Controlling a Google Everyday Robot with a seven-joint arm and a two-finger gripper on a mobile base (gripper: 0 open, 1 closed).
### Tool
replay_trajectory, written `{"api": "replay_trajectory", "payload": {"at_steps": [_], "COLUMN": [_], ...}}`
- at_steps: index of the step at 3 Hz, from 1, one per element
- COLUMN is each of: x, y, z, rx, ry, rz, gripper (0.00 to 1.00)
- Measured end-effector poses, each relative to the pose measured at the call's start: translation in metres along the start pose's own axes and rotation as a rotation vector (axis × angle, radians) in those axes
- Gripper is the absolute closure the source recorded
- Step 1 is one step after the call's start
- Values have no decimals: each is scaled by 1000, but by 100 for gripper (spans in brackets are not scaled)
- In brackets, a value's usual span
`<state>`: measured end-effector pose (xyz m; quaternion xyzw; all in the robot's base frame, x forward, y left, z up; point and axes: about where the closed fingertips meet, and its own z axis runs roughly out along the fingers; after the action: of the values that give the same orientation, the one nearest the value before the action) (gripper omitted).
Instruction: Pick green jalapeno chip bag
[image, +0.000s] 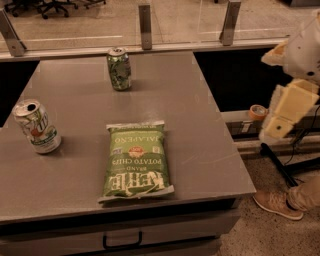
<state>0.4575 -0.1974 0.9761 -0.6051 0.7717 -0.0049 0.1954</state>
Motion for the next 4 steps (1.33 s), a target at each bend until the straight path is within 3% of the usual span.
{"api": "replay_trajectory", "payload": {"at_steps": [1,2,3,4], "x": [-39,-97,-146,-150], "y": [-28,-46,-66,-67], "z": [33,62,82,88], "rx": [-28,-90,-154,-177], "ry": [-229,-480,-689,-717], "rz": [-1,-15,21,36], "gripper": [0,0,0,0]}}
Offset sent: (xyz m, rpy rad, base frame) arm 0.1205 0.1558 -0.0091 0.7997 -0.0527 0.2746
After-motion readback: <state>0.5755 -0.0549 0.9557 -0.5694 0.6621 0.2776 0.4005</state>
